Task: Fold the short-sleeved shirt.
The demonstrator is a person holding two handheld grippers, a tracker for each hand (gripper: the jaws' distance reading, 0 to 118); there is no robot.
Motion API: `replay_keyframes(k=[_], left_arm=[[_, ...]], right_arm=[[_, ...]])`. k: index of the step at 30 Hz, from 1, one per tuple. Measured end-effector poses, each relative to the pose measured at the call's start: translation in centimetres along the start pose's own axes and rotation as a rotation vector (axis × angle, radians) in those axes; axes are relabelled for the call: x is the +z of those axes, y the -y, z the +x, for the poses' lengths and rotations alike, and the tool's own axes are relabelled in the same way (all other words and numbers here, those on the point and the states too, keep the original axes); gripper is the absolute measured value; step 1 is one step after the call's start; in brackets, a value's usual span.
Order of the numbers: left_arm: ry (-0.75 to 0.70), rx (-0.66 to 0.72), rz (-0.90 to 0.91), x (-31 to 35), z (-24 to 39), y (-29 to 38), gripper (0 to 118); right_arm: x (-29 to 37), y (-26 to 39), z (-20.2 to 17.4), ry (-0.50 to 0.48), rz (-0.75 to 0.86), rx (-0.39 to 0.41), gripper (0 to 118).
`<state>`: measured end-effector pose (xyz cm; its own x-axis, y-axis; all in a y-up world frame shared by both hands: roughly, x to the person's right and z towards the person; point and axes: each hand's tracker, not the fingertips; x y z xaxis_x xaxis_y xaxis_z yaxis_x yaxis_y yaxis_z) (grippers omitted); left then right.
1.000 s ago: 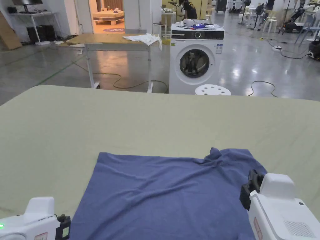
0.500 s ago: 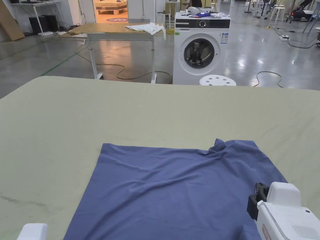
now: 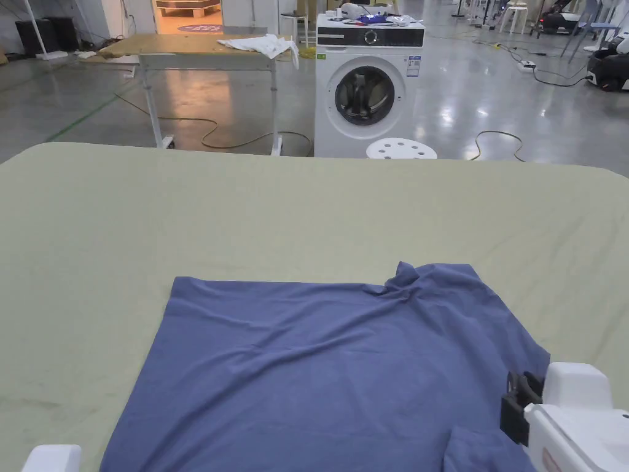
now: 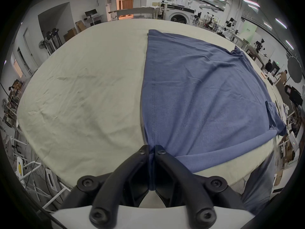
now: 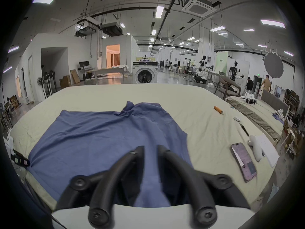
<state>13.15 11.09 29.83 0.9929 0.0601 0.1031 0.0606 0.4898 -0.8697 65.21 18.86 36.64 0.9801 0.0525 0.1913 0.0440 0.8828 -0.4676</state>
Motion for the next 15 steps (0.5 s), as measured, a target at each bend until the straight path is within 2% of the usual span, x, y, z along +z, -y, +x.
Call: replay_keyframes(k=[1, 2, 3, 6, 8, 15], left_arm=[[0.004, 0.003, 0.005, 0.2, -0.2, 0.0, 1], [0.016, 0.017, 0.011, 0.4, -0.5, 0.0, 1], [0.022, 0.018, 0.016, 0.6, -0.7, 0.0, 1], [0.037, 0.031, 0.031, 1.3, -1.0, 0.0, 1], [0.039, 0.035, 0.039, 1.6, -1.0, 0.0, 1], [0.032, 0.019, 0.041, 1.5, -0.9, 0.0, 1]], right_arm=[[0.4, 0.0, 0.8, 0.001, -0.022, 0.007, 47], [0.8, 0.0, 1.8, 0.008, -0.054, 0.012, 62], [1.2, 0.2, 2.7, 0.021, -0.092, 0.025, 72], [2.3, 1.4, 5.2, 0.036, -0.219, 0.053, 75], [2.8, 2.7, 6.4, 0.031, -0.279, 0.038, 75], [1.7, 7.8, 7.0, -0.021, -0.477, 0.056, 71]])
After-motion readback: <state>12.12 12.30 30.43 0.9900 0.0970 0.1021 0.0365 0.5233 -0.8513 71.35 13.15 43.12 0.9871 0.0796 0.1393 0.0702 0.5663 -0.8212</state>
